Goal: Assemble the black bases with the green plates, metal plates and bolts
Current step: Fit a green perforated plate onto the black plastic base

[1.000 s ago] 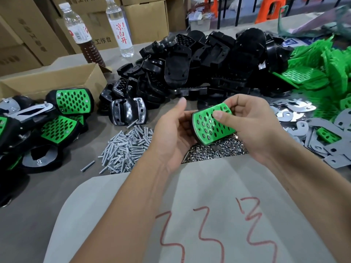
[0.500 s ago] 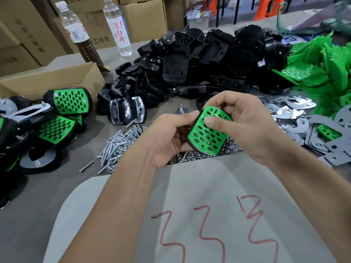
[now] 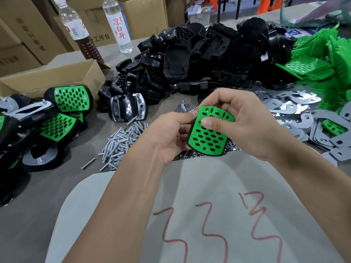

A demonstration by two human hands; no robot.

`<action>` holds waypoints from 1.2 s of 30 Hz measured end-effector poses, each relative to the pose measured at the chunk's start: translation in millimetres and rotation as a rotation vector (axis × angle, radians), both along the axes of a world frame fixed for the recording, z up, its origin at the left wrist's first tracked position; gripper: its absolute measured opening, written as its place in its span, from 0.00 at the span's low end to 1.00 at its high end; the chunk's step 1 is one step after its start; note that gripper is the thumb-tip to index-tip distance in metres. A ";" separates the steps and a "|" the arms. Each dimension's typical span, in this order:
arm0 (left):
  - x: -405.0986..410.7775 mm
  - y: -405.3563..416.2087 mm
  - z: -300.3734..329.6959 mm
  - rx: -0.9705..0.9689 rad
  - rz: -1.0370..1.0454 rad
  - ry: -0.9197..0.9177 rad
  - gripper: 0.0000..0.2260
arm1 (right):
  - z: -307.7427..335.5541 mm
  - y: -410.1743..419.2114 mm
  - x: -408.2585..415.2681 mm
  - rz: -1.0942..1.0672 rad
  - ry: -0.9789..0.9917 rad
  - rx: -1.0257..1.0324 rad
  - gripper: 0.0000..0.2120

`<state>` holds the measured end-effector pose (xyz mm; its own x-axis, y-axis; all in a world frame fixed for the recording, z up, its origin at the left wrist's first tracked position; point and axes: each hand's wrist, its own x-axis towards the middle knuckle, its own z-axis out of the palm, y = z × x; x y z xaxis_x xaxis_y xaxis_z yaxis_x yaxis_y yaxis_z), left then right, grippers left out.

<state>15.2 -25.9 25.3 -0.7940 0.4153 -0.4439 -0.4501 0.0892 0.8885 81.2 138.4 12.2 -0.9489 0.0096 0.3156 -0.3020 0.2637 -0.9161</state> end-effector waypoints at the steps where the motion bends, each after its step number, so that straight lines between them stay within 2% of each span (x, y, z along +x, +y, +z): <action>1: 0.9 0.7 -0.7 -0.001 0.019 0.008 0.07 | -1.2 -0.3 -0.2 -0.008 -0.008 -0.008 0.09; 8: 5.8 0.1 -0.9 0.006 0.035 0.082 0.07 | -3.2 0.2 -0.7 -0.052 -0.036 -0.024 0.08; 17: 7.7 3.2 2.0 -0.069 0.015 0.213 0.10 | -4.2 2.5 -3.1 -0.096 -0.058 0.090 0.07; 23: -1.8 -13.2 8.7 -0.040 -0.092 0.216 0.09 | -4.3 3.5 -4.5 -0.088 -0.014 0.059 0.07; 28: -7.7 -25.9 -0.1 0.078 -0.167 0.094 0.22 | -5.7 3.9 -5.5 -0.076 -0.003 0.047 0.08; 32: -9.5 -25.7 -2.8 0.153 -0.176 0.041 0.18 | -4.3 3.1 -5.5 -0.045 0.007 0.032 0.07; 36: -8.6 -23.6 -3.0 0.149 -0.152 0.043 0.07 | -3.6 2.9 -4.6 -0.032 0.002 0.042 0.08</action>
<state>6.6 -49.5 22.3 -0.7341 0.5901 -0.3360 -0.4031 0.0195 0.9149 76.7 141.3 8.7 -0.9478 0.0267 0.3179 -0.2943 0.3115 -0.9035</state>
